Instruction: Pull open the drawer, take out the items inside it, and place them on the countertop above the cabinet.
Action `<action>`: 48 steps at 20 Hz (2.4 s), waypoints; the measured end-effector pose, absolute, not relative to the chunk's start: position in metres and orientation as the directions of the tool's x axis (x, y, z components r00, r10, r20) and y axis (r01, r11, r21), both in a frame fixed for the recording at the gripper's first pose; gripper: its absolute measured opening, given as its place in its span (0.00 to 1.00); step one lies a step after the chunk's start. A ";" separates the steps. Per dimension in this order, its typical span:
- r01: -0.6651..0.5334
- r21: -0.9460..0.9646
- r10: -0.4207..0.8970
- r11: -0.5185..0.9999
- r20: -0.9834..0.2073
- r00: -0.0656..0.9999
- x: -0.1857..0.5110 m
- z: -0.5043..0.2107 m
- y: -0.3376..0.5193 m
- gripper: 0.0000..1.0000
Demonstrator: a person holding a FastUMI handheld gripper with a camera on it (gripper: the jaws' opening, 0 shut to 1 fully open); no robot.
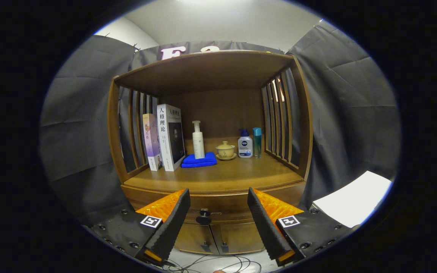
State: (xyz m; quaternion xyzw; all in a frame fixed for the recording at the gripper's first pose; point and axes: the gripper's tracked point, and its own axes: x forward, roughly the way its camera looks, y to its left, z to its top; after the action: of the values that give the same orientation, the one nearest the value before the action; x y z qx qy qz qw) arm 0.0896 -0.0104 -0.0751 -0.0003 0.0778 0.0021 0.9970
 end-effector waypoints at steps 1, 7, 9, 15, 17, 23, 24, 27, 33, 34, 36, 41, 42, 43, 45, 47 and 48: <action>-0.003 0.001 0.004 1.000 -0.162 0.987 0.093 -0.079 -0.010 0.95; -0.017 0.005 0.017 1.000 -0.205 0.979 0.108 -0.103 -0.006 0.96; -0.021 0.009 0.022 1.000 -0.221 0.975 0.111 -0.112 -0.003 0.96; -0.028 0.005 0.029 1.000 -0.253 0.967 0.127 -0.138 0.002 0.95; -0.024 0.005 0.025 1.000 -0.268 0.963 0.139 -0.149 0.004 0.96; -0.039 -0.016 0.031 0.999 -0.333 0.942 0.156 -0.187 0.010 0.95; -0.039 -0.022 0.030 0.999 -0.338 0.941 0.159 -0.193 0.011 0.96; -0.039 -0.029 0.026 0.999 -0.367 0.930 0.165 -0.210 0.014 0.96; -0.039 -0.035 0.021 0.999 -0.409 0.913 0.181 -0.231 0.022 0.95; -0.024 -0.040 0.005 0.999 -0.411 0.912 0.182 -0.234 0.019 0.92; -0.020 -0.040 0.001 0.999 -0.406 0.914 0.183 -0.233 0.021 0.76; -0.039 -0.045 0.017 0.998 -0.419 0.908 0.182 -0.234 0.032 0.52; -0.041 -0.054 0.015 0.998 -0.416 0.909 0.183 -0.233 0.032 0.42; -0.047 -0.048 0.022 0.998 -0.426 0.905 0.182 -0.235 0.033 0.42; -0.050 -0.023 0.035 0.999 -0.429 0.902 0.181 -0.233 0.031 0.36; -0.062 -0.049 0.035 0.997 -0.425 0.905 0.182 -0.234 0.032 0.30; -0.064 -0.055 0.035 0.996 -0.423 0.905 0.183 -0.233 0.031 0.30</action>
State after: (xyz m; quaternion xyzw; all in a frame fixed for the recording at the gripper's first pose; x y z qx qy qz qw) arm 0.1831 0.0310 -0.2331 -0.0337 0.2161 0.0253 0.9755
